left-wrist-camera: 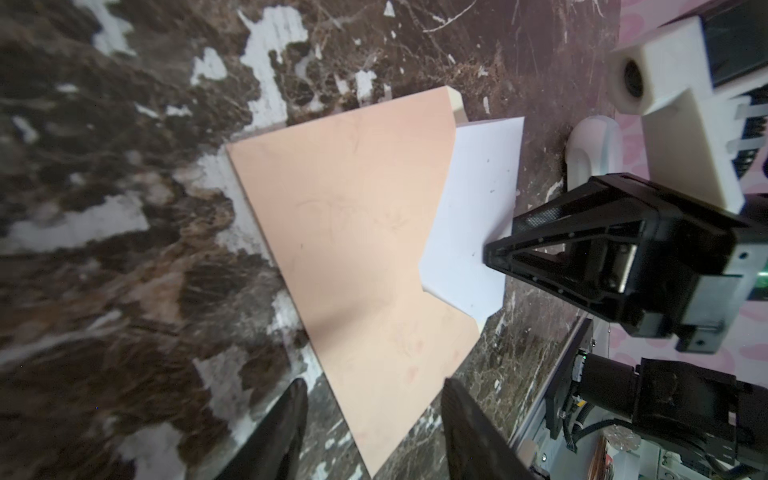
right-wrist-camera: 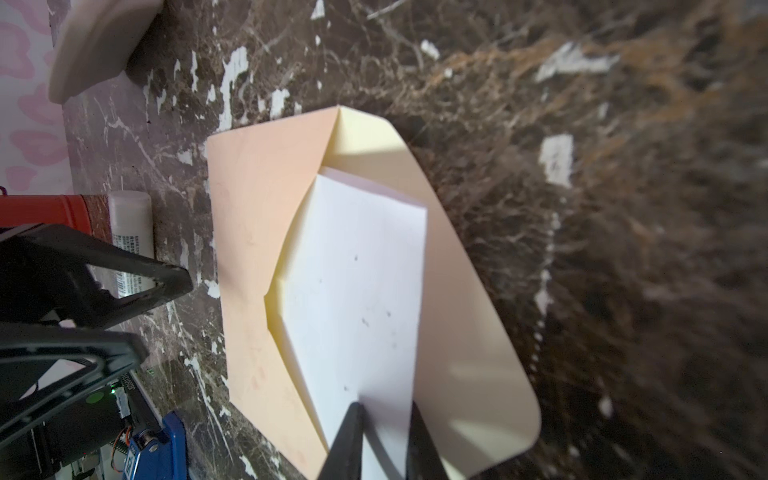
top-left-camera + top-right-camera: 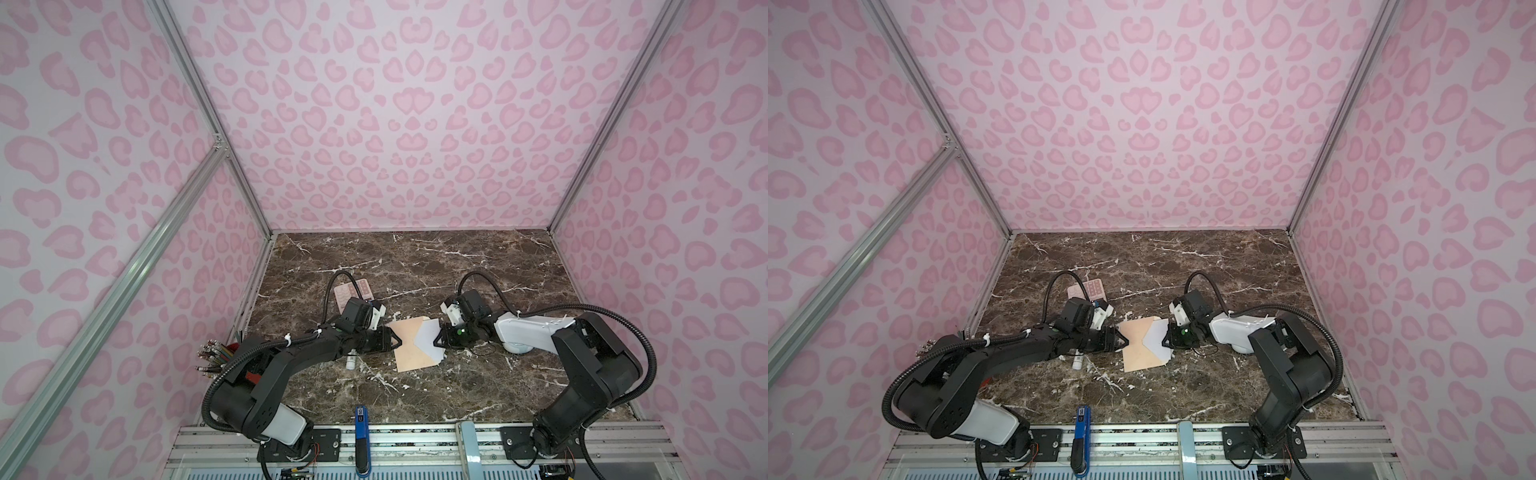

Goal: Place the letter into the envelope and seal it

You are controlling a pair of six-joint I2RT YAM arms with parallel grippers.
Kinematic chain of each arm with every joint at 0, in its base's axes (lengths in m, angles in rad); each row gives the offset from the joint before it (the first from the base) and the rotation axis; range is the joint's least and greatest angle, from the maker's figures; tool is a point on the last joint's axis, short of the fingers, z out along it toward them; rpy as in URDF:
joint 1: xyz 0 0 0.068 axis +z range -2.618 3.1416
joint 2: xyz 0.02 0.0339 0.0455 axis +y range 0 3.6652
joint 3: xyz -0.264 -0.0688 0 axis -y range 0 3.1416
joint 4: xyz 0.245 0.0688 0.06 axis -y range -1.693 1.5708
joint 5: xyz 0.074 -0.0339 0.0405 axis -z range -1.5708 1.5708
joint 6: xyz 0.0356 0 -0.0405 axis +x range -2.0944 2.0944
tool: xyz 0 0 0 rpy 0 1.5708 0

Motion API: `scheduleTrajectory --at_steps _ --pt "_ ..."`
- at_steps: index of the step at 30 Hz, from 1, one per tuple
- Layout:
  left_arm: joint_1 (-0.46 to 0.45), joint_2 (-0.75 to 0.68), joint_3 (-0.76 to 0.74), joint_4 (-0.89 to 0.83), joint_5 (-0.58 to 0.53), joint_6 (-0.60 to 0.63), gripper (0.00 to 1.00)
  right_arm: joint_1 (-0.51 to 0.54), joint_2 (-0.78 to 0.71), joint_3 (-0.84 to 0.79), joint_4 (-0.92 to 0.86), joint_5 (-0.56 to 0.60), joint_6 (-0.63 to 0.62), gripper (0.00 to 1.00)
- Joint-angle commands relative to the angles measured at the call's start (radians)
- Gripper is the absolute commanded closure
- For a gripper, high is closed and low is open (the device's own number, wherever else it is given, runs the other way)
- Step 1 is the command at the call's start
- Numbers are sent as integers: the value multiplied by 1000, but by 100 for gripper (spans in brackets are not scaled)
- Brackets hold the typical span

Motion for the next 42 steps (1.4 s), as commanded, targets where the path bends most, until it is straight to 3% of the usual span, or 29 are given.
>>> scheduleTrajectory --at_steps 1,17,27,35,42 --pt "3 21 19 0 -12 -2 45 2 3 -1 -42 22 -10 79" --pt "6 147 55 21 2 19 46 4 23 24 -60 -7 -24 78" --pt "6 153 55 21 4 28 46 9 31 46 -83 -21 -32 76" --pt "4 118 67 -40 -36 61 46 1 16 68 -112 -20 -30 63" --pt "0 124 78 -43 -35 64 46 0 17 87 -141 0 -26 58"
